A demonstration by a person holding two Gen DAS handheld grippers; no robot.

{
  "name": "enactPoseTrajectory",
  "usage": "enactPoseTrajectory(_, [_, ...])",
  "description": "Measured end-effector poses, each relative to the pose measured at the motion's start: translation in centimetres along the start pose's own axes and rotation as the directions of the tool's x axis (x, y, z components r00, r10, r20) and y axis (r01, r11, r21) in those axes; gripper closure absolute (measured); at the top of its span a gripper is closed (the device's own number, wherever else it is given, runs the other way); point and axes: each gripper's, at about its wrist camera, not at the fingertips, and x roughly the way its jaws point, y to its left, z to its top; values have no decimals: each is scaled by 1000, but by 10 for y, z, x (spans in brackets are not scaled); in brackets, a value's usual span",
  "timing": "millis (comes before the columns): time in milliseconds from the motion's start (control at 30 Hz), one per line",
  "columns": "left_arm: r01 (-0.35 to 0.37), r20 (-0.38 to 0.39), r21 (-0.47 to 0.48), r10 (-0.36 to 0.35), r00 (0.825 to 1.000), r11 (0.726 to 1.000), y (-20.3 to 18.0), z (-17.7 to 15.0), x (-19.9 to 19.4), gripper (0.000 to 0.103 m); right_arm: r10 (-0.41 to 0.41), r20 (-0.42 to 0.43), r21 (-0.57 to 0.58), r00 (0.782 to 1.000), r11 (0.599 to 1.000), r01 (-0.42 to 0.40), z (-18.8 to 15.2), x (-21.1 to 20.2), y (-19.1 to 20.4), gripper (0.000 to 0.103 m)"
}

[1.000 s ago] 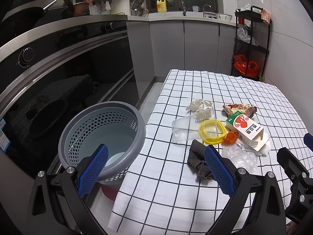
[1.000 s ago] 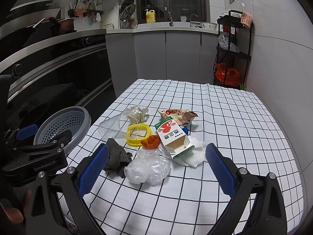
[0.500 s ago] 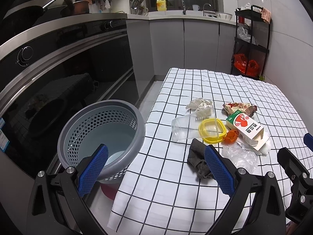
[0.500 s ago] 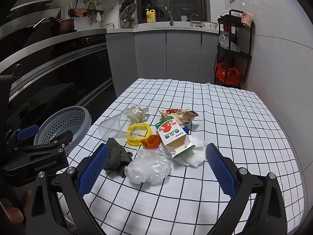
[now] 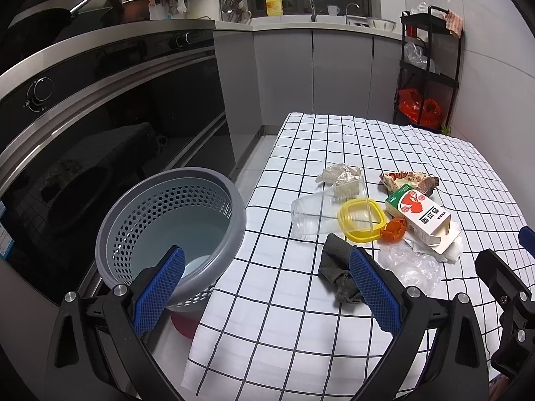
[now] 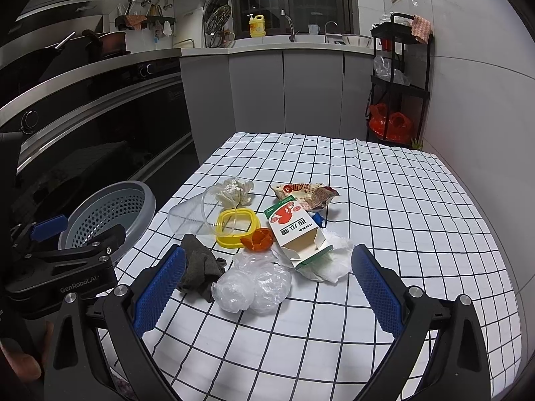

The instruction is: Collect trash

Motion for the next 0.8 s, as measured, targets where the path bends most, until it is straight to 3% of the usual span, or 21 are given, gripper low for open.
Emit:
enactPoseTrajectory(567, [2, -95, -8, -3, 996, 1000, -2, -3, 30, 6, -5, -126, 42, 992, 999, 10, -22, 28, -47, 8])
enactPoseTrajectory(800, [13, -141, 38, -7, 990, 999, -15, -9, 44, 6, -1, -172, 55, 985, 998, 10, -28, 40, -60, 8])
